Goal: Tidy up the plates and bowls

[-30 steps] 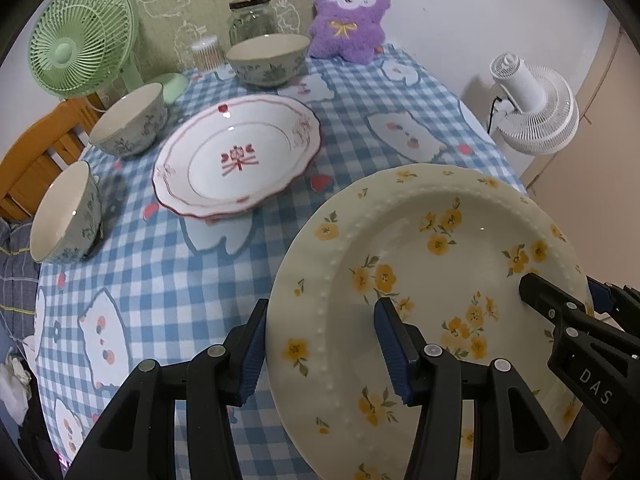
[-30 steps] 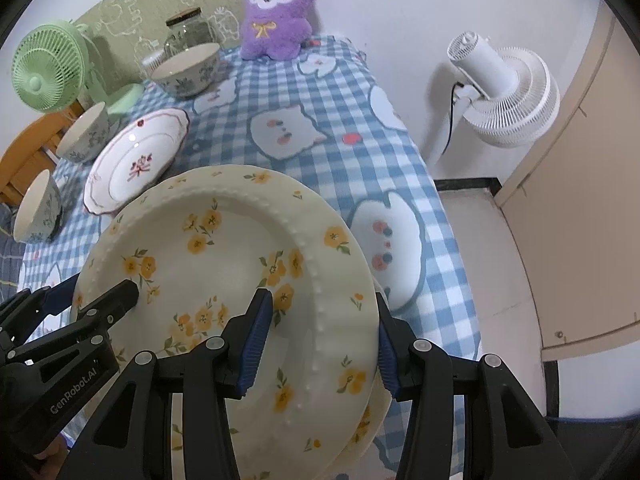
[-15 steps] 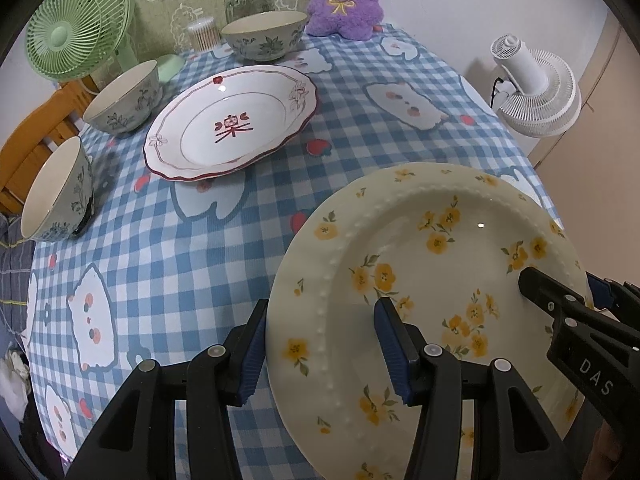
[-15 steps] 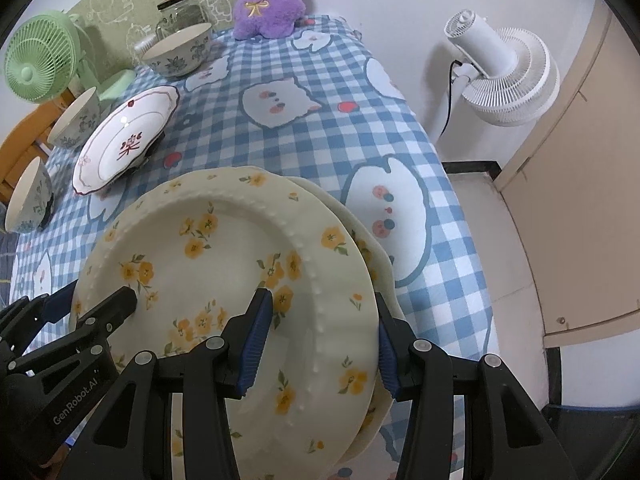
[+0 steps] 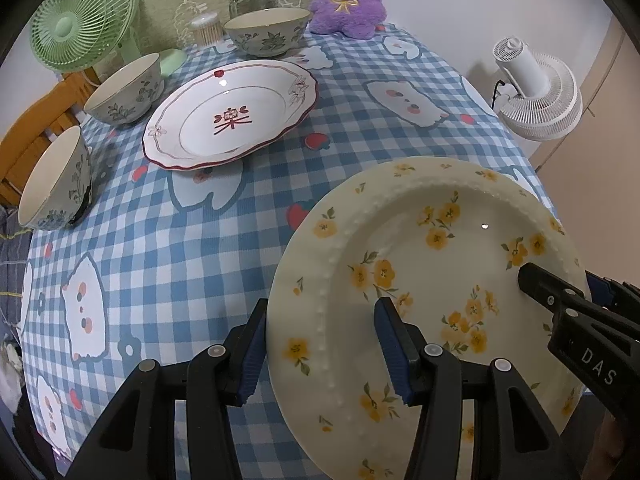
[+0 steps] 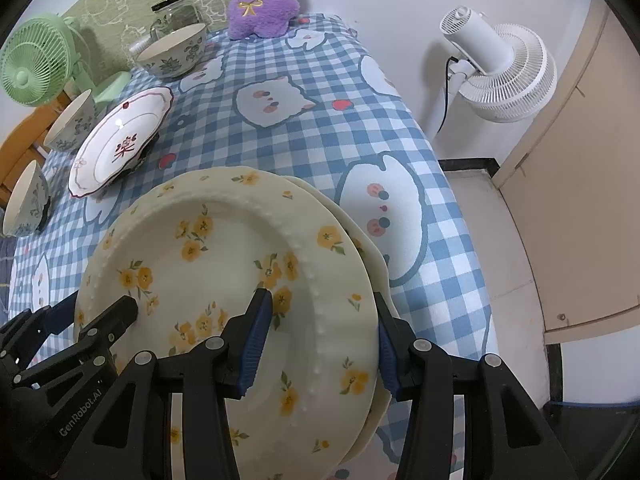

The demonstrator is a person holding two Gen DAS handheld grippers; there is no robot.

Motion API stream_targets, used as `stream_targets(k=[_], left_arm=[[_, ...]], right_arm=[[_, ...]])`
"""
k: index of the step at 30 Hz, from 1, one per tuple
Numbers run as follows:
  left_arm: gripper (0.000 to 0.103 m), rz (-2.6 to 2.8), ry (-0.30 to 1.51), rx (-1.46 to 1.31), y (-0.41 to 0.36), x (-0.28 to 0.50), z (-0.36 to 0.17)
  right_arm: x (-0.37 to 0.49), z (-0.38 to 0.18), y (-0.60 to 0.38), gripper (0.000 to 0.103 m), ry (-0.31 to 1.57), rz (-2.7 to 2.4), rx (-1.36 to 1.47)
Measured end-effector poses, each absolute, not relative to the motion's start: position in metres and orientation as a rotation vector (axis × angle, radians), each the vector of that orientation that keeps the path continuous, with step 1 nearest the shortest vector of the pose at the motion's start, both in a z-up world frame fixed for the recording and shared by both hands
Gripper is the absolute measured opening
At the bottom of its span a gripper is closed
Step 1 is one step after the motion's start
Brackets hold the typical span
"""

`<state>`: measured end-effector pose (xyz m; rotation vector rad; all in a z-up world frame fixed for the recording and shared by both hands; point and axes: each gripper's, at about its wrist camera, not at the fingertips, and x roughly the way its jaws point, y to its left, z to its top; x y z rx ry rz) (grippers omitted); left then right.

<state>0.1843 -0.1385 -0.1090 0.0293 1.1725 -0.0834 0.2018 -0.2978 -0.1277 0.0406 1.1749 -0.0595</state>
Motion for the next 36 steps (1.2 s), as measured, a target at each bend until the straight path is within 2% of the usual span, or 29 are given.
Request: stream_targets(k=[17,27,36], left_arm=[[0.054,-0.069,1.174,-0.028,-0.1381,0.1815,-0.1117],[0.060,-0.055,1.179,-0.035,-0.1419,0.1811,-0.1137],[0.061,-0.047,1.185,-0.046,-0.1424,0.1816,-0.1149]], right_arm=[[0.1987,-0.1263,-0.2986,0.054,1.193,-0.095,0.062],[0.2001,-0.1256,-0.2982,0.055,1.195,-0.109,0.062],[0.1992,-0.1252,-0.2997,0.055,1.210,-0.103,0.057]])
